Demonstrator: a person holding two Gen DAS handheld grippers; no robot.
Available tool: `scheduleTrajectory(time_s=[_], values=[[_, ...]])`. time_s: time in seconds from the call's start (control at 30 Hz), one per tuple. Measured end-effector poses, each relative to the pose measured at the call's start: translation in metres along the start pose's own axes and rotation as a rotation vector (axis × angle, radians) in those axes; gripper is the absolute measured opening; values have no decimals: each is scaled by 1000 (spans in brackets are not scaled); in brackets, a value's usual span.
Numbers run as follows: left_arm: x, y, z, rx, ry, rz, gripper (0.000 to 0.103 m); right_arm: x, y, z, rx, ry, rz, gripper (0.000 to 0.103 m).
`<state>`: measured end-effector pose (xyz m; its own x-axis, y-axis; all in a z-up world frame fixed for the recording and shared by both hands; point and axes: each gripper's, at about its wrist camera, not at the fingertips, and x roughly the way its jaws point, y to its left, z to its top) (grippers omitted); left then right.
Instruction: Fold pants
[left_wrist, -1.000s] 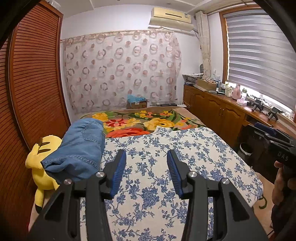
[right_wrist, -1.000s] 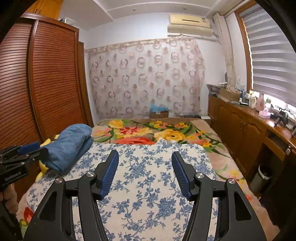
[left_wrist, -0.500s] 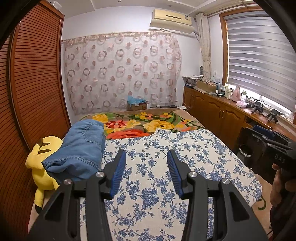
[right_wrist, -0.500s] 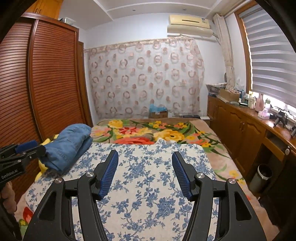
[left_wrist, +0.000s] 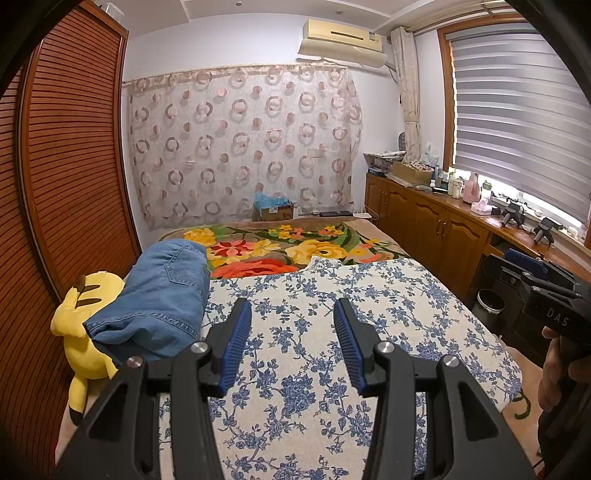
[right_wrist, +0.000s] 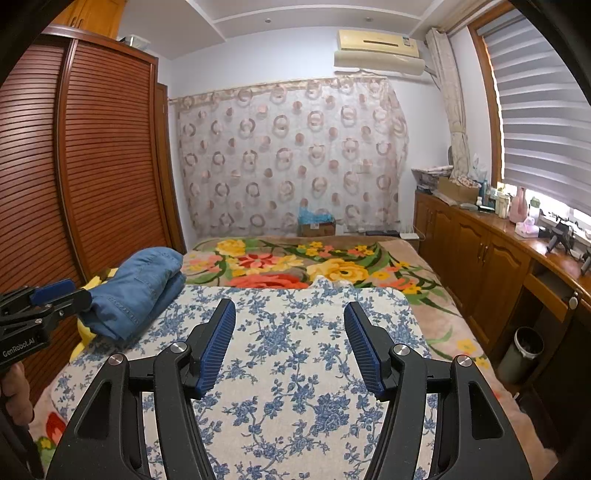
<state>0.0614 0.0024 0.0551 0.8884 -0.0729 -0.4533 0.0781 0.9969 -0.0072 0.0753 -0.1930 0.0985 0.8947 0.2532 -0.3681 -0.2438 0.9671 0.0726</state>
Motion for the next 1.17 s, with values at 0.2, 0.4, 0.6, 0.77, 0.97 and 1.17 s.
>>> scheduleTrajectory(time_s=[0.2, 0.4, 0.6, 0.77, 0.97, 1.17], values=[[0, 0, 0, -1, -1, 0, 46, 0, 1, 0, -1, -1, 0, 63], [0, 0, 0, -1, -1, 0, 46, 0, 1, 0, -1, -1, 0, 63], [0, 0, -1, -2, -2, 0, 46, 0, 1, 0, 0, -2, -1, 64], [-1, 0, -1, -1, -2, -1, 46, 0, 1, -1, -2, -1, 0, 64], [0, 0, -2, -1, -1, -1, 46, 0, 2, -1, 0, -1, 1, 64], [0, 0, -3, -2, -3, -1, 46, 0, 2, -1, -2, -2, 0, 64]])
